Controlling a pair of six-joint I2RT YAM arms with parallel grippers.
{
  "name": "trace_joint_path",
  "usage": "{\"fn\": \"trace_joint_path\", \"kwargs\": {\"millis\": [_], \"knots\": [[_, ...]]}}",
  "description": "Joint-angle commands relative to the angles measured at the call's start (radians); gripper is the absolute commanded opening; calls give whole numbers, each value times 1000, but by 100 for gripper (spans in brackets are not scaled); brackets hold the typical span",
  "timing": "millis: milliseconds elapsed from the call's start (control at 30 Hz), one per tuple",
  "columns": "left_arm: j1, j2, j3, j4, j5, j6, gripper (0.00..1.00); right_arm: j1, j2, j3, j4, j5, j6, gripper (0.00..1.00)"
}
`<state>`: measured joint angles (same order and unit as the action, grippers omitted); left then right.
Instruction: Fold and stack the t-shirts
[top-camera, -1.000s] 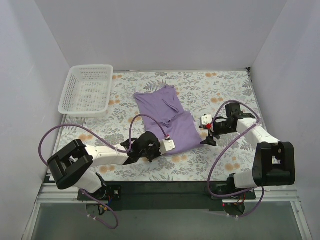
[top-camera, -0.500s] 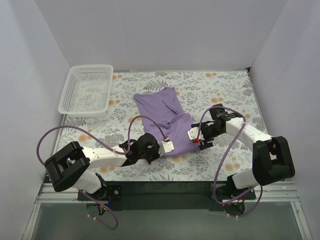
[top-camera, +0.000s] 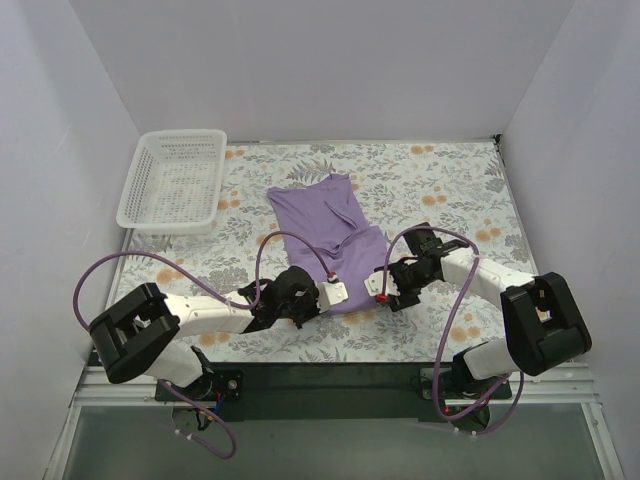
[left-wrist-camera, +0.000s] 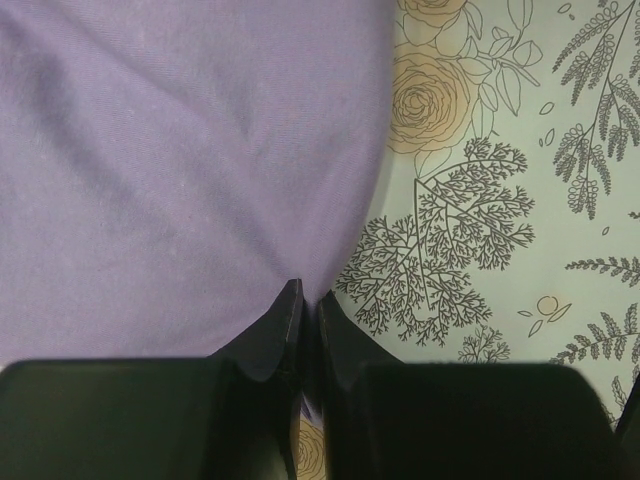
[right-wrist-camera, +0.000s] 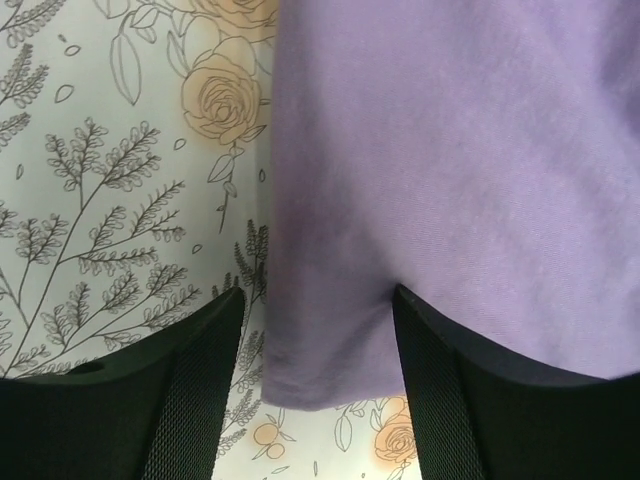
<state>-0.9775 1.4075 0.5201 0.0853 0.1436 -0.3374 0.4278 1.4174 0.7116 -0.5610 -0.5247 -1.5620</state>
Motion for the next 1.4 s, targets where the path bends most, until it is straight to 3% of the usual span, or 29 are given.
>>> {"fn": "trace_joint_path", "kwargs": {"millis": [0, 100, 200, 233, 333, 733, 933, 1367], "knots": [[-10, -25, -17, -41, 45, -12, 0, 14, 25, -41, 107, 72, 49, 66], [-13, -25, -20, -41, 47, -14, 0, 19, 29, -60, 116, 83, 43, 53], [-16, -25, -25, -39, 51, -14, 0, 22, 18, -96, 112, 103, 13, 32], [-16, -19, -25, -39, 56, -14, 0, 23, 2, -104, 107, 110, 4, 19], [-20, -12, -19, -42, 80, -22, 0, 26, -43, -130, 58, 103, -24, 1], [-116, -194, 54, -216, 211, -140, 0, 29, -409, -41, -402, -3, -21, 1], [-121, -237, 63, -249, 212, -144, 0, 28, -474, -8, -435, -41, 45, 1], [-122, -280, 73, -277, 111, -97, 0, 28, -390, 95, -399, -40, 80, 1]]}}
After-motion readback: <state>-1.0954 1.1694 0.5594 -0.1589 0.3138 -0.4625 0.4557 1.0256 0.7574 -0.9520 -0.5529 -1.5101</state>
